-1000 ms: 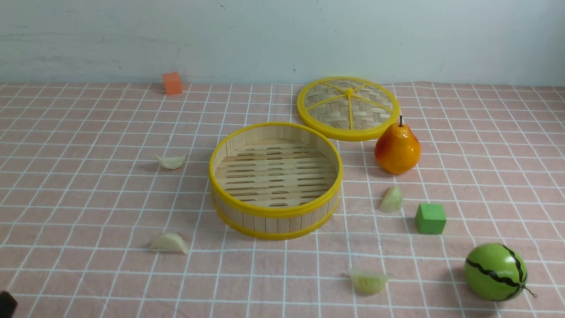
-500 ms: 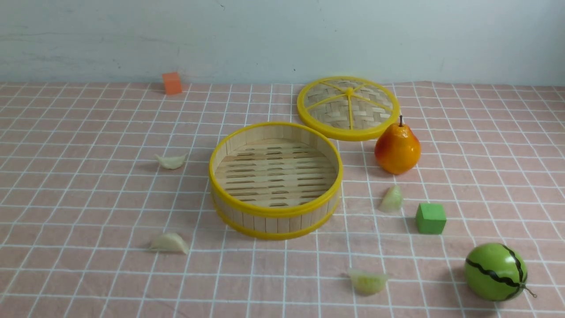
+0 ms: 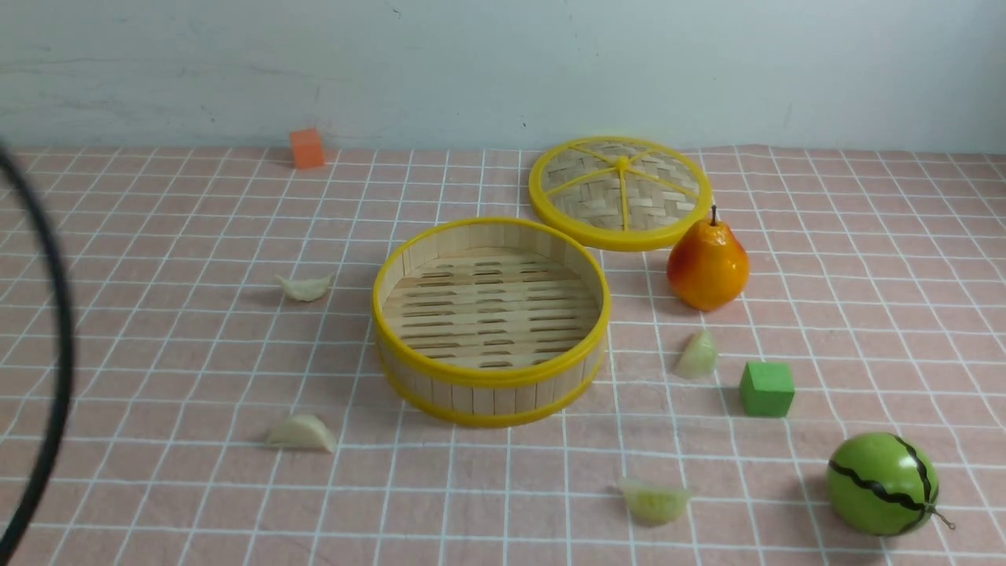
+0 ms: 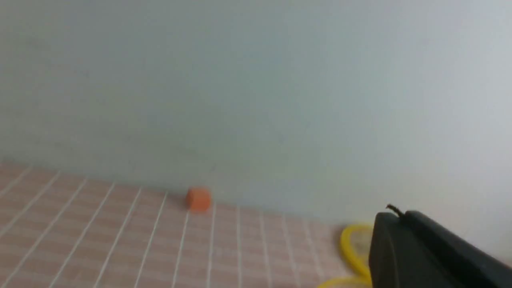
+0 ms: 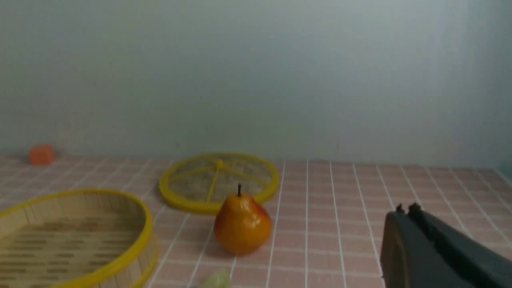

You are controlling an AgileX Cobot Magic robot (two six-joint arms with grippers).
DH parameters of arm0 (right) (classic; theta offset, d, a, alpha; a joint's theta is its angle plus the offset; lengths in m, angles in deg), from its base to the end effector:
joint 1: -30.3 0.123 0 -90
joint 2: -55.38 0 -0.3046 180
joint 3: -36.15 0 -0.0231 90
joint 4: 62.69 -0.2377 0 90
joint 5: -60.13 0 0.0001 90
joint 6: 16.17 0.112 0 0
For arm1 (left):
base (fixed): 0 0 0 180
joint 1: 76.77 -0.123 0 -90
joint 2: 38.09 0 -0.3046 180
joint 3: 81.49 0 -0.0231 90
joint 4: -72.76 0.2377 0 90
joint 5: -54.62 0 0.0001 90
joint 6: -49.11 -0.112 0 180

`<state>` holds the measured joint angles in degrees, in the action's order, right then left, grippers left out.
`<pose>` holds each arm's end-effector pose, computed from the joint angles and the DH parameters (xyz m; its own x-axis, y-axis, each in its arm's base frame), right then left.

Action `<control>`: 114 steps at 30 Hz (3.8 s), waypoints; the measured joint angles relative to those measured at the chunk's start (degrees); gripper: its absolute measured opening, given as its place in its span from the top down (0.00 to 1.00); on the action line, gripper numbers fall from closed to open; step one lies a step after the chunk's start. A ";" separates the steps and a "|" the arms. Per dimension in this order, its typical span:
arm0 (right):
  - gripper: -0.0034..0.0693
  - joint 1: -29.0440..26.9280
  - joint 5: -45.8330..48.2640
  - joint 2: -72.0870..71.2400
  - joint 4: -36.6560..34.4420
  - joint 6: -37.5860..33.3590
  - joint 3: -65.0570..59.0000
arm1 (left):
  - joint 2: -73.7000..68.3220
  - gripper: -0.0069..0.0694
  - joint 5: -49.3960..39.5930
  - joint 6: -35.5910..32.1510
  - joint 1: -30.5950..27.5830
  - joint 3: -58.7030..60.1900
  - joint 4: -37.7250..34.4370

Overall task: Put the dumplings into the steamer on the table with the pink tablecloth.
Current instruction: 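Reach for and grasp a dumpling on the table with the left gripper, then place the dumpling into the bamboo steamer basket with the left gripper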

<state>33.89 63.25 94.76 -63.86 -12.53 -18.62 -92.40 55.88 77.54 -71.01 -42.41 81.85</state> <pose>0.1142 0.0073 0.3078 -0.1312 0.0758 -0.9885 -0.0529 0.9951 0.0833 0.1720 -0.0177 0.3751 -0.0695 -0.3259 -0.9429 0.0856 0.9397 -0.3311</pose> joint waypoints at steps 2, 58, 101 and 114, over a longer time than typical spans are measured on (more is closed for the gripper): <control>0.97 0.00 4.46 2.89 -0.89 0.87 0.32 | -3.93 0.93 -5.01 0.06 0.00 -1.76 -0.15; 0.96 0.00 38.16 31.49 -55.96 -53.61 7.79 | -60.50 0.60 -31.48 -3.73 9.31 -27.14 -7.39; 0.95 0.00 37.98 31.49 -56.89 -53.90 7.84 | -56.98 0.64 -39.36 -14.17 9.95 -41.72 -17.23; 0.95 0.00 37.66 31.49 -57.06 -54.42 7.84 | -71.98 0.63 -45.01 -25.90 17.93 -55.47 -22.09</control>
<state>33.89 100.90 126.25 -120.92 -66.96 -10.79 -164.39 10.87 51.64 -53.07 -97.88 59.76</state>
